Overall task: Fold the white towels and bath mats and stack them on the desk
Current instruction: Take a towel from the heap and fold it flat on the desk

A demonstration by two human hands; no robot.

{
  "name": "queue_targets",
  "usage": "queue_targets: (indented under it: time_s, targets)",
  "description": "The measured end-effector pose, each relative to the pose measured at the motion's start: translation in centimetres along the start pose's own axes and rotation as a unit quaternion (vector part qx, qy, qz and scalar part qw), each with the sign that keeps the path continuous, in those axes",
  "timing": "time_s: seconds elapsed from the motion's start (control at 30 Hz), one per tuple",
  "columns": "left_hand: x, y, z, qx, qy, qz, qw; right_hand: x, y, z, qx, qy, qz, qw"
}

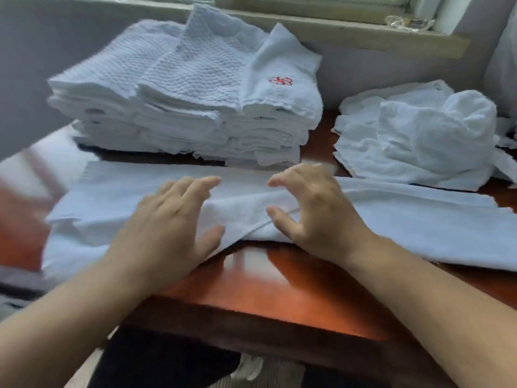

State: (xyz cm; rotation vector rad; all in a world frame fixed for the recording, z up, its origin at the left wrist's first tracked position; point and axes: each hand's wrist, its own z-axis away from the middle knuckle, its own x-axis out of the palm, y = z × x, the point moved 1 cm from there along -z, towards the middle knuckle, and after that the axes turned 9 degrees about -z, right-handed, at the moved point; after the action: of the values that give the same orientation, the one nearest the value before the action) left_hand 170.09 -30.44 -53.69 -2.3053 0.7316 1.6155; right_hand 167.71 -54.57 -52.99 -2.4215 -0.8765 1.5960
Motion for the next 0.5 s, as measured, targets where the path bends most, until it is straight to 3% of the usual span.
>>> queue_targets:
  time_s: [0.1,0.27,0.5]
  targets:
    - [-1.4,-5.9,3.6,-0.067,-0.022,0.041,0.997,3.3,-3.3,-1.8,-0.082,-0.062,-0.04,0.994]
    - [-2.9,-12.7,8.0,-0.062,-0.022,0.085,0.994,7.4,-6.6,-2.5,-0.215,-0.172,-0.067,0.959]
    - [-2.5,-15.9,10.2,-0.028,-0.06,0.159,0.985,8.6,-8.6,-4.3,-0.32,-0.099,-0.008,0.942]
